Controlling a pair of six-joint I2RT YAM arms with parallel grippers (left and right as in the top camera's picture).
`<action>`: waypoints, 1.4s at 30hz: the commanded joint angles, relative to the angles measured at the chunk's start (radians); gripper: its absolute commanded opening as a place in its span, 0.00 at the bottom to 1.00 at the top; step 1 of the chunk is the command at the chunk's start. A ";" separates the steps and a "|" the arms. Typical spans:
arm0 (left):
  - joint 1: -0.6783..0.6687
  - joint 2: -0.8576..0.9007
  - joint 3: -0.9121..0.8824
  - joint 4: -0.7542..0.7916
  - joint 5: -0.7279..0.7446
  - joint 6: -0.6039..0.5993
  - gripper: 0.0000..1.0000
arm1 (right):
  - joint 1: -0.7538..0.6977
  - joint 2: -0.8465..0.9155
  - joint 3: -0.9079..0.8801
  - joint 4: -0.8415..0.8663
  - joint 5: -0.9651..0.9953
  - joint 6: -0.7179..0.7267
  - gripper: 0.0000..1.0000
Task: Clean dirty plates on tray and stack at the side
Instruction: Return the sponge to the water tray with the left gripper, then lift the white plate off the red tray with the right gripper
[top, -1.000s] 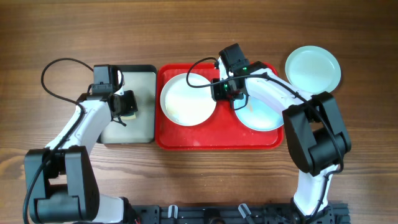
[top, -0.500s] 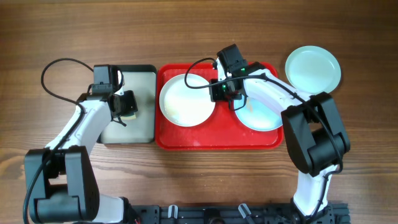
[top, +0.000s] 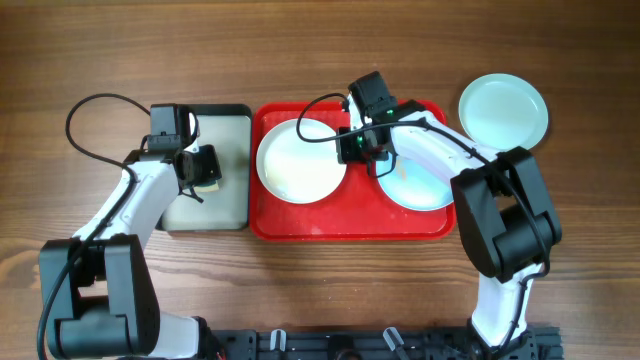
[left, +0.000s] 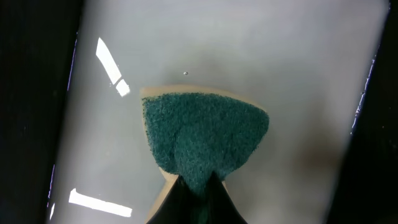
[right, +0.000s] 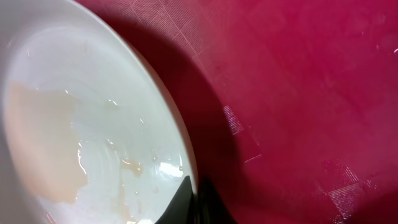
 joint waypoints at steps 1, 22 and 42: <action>0.005 0.002 -0.008 0.010 -0.003 -0.009 0.04 | 0.004 0.009 0.099 -0.034 0.034 0.009 0.04; 0.005 -0.075 -0.026 -0.119 -0.021 -0.062 0.04 | 0.258 -0.045 0.372 0.154 0.658 -0.099 0.04; 0.005 -0.075 -0.026 -0.111 -0.021 -0.062 0.05 | 0.460 -0.045 0.372 0.735 0.813 -1.108 0.04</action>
